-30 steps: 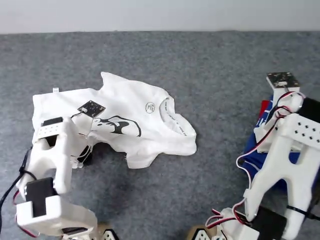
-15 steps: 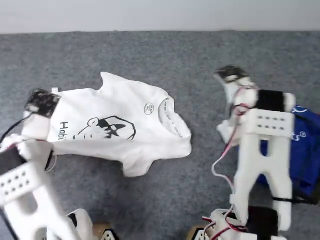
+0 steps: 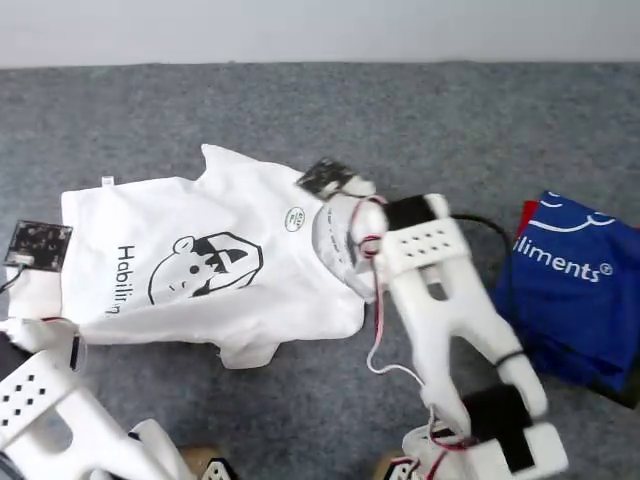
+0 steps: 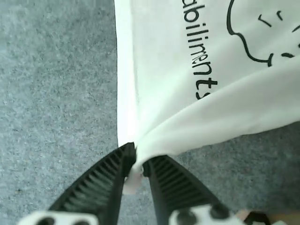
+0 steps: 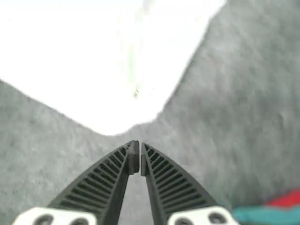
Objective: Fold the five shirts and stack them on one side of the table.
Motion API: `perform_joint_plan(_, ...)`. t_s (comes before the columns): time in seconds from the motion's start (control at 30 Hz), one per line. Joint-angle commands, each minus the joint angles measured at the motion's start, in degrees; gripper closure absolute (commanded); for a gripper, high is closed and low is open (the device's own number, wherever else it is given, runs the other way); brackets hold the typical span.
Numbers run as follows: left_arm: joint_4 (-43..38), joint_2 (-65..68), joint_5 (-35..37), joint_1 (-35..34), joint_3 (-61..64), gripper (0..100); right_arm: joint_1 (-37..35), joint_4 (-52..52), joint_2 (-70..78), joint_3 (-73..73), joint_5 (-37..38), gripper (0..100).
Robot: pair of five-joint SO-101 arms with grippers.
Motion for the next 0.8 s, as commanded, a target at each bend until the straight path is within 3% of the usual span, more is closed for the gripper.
perform_joint_plan(0.0, 0.18, -1.41, -0.35, -1.14, 0.66, 99, -2.68, -5.85, 5.32, -0.35, -0.09, 99.0)
perform_joint_plan(0.3, 0.18, -1.41, -0.26, -1.14, 1.27, 99, -3.65, -16.75, 27.21, -12.31, 0.35, 99.0)
perform_joint_plan(0.63, -1.05, -1.49, -0.18, -0.88, 0.92, 99, -1.54, -16.31, 55.69, -59.52, 0.35, 99.0)
perform_joint_plan(0.77, -1.05, -1.49, -0.18, -0.88, 0.92, 99, -2.59, -9.54, 64.04, -78.07, 0.18, 99.0)
